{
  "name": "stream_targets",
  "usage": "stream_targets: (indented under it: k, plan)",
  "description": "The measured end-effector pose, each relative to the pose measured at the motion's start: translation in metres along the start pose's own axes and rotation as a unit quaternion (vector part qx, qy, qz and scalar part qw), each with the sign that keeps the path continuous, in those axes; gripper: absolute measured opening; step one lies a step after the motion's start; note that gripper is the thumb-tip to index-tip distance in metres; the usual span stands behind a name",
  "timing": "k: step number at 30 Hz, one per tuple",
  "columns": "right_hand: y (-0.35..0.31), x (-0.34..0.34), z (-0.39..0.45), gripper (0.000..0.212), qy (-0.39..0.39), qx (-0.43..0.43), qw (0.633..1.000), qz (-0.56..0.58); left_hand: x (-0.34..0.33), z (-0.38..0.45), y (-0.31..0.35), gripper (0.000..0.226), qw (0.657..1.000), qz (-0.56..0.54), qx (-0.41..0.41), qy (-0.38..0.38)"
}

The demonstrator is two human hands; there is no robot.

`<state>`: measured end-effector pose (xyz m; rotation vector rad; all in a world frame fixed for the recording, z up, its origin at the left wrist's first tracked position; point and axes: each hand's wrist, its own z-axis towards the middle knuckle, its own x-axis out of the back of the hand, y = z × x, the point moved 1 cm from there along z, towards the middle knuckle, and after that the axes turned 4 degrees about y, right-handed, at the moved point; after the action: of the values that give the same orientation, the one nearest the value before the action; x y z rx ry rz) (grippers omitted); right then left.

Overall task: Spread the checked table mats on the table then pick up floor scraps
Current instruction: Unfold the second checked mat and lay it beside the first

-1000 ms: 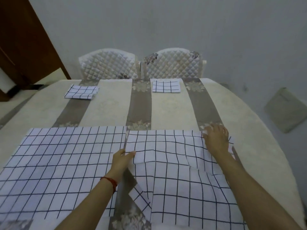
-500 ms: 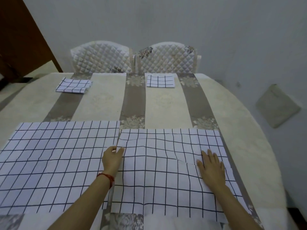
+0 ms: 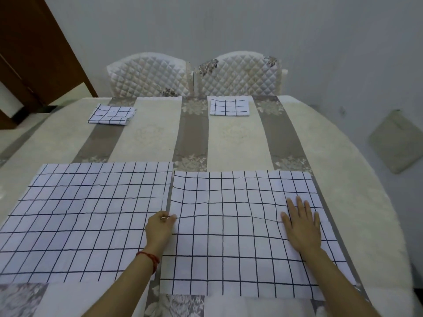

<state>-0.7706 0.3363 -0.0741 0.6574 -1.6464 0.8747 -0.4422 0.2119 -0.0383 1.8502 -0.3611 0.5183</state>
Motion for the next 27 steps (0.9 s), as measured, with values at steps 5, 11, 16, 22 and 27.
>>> stream_targets:
  k: [5,11,16,22,27]
  plan:
    - [0.000,0.002,0.014,0.056,0.002,-0.002,1.000,0.001,-0.009,0.009,0.003,0.019,1.000,0.008,-0.022,0.012]
    - [-0.008,0.009,0.021,0.058,0.014,-0.020,0.999,0.029,-0.019,0.014,0.008,0.016,1.000,0.007,-0.024,0.015]
    - [-0.064,0.012,0.006,0.086,0.051,0.086,0.992,0.082,-0.028,0.013,0.008,0.023,1.000,0.001,0.000,0.019]
    - [-0.087,-0.024,-0.003,0.105,-0.018,0.145,0.989,0.035,-0.032,0.009,0.005,0.030,1.000,-0.014,-0.002,0.025]
    - [-0.081,-0.022,0.010,0.103,-0.013,0.142,0.989,0.027,-0.031,0.014,0.003,0.024,0.999,-0.014,-0.013,0.033]
